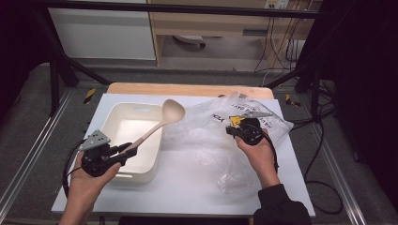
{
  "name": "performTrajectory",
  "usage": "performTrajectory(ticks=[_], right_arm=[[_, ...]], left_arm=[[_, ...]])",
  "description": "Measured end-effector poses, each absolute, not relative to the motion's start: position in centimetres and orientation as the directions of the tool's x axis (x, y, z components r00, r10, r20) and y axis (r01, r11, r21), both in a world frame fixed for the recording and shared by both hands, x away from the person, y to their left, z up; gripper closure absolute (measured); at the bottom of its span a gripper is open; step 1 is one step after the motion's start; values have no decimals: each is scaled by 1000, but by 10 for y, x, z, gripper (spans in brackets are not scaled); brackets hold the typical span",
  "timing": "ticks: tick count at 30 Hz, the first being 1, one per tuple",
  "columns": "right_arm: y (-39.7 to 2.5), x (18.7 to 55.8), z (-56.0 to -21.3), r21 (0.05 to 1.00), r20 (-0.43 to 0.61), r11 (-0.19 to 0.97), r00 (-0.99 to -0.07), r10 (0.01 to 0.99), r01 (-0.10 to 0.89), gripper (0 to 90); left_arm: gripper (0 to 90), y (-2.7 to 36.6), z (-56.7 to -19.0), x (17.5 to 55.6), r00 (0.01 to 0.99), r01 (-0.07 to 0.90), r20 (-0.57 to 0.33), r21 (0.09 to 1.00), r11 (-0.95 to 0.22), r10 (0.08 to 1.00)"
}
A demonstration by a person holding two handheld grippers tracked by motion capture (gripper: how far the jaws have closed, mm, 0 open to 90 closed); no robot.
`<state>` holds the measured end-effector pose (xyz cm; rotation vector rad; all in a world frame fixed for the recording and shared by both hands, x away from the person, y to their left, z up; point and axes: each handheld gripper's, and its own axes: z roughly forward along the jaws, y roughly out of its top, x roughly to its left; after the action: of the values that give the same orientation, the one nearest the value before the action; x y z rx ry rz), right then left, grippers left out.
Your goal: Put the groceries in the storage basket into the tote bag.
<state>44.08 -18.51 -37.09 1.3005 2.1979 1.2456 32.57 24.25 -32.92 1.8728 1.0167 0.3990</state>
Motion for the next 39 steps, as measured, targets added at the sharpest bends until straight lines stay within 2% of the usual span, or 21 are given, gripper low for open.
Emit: performTrajectory(ticks=[20, 39], right_arm=[[-189, 445, -372, 800, 188, 194, -545, 817, 568, 900], [-185, 444, -365, 810, 178, 199, -556, 812, 551, 900]], left_arm=[[691, 189, -346, 312, 711, 478, -138, 814, -330, 689], [691, 145, -373, 304, 729, 483, -122, 788, -380, 674]])
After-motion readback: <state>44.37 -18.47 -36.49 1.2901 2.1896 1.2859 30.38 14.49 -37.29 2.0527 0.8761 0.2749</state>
